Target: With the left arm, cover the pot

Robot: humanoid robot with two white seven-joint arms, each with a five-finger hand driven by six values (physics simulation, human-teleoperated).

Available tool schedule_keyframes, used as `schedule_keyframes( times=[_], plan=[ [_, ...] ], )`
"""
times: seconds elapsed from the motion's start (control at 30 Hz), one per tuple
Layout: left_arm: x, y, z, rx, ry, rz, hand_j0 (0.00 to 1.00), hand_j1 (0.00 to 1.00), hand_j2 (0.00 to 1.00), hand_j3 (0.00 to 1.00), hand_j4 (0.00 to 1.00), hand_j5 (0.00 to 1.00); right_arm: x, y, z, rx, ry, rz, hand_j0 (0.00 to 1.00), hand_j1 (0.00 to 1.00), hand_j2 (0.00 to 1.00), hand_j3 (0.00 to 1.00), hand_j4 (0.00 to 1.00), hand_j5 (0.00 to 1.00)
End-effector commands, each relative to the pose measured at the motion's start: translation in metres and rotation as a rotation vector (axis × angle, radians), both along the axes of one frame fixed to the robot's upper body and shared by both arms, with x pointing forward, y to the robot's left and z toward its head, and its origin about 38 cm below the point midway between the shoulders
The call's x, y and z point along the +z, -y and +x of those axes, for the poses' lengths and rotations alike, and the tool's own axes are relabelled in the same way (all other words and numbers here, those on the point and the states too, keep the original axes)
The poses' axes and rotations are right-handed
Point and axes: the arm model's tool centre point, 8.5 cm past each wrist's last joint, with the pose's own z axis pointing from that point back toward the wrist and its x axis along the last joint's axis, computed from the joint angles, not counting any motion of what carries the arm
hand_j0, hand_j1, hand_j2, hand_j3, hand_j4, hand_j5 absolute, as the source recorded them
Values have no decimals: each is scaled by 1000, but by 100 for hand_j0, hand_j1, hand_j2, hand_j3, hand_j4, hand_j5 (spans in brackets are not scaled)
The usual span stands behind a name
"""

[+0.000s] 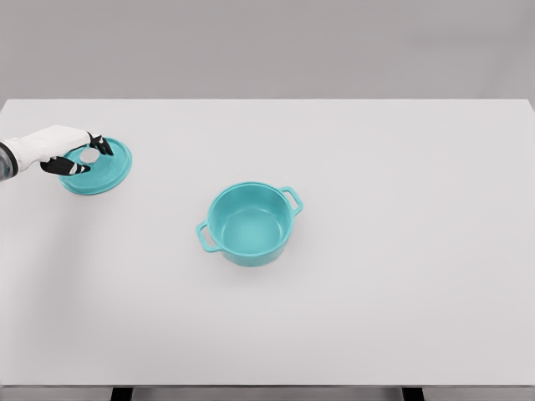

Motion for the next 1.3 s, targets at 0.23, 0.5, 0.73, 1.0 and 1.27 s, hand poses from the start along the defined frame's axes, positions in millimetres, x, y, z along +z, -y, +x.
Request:
schedule_keyframes(
  times=[0.23, 0.5, 0.73, 1.0, 1.27],
  plan=[
    [1, 0, 0, 3, 3, -6, 55, 55, 55, 55, 55, 55, 0, 0, 0, 0, 0, 0, 100, 100, 100, 100, 100, 100],
    [4, 2, 1, -5, 12, -7, 55, 55, 55, 55, 55, 55, 0, 0, 0, 0, 0, 0, 100, 100, 100, 100, 100, 100],
    [14, 7, 1, -30, 42, -5, 54, 54, 54, 54, 54, 54, 0, 0, 0, 0, 0, 0, 100, 100, 100, 100, 100, 100],
    [36, 12, 1, -70, 99, 14, 54, 54, 54, 54, 54, 54, 0, 0, 0, 0, 0, 0, 100, 100, 100, 100, 100, 100],
    [57, 14, -4, -108, 152, 29, 55, 55, 55, 55, 55, 55, 0, 0, 0, 0, 0, 0, 100, 100, 100, 100, 100, 100]
  ],
)
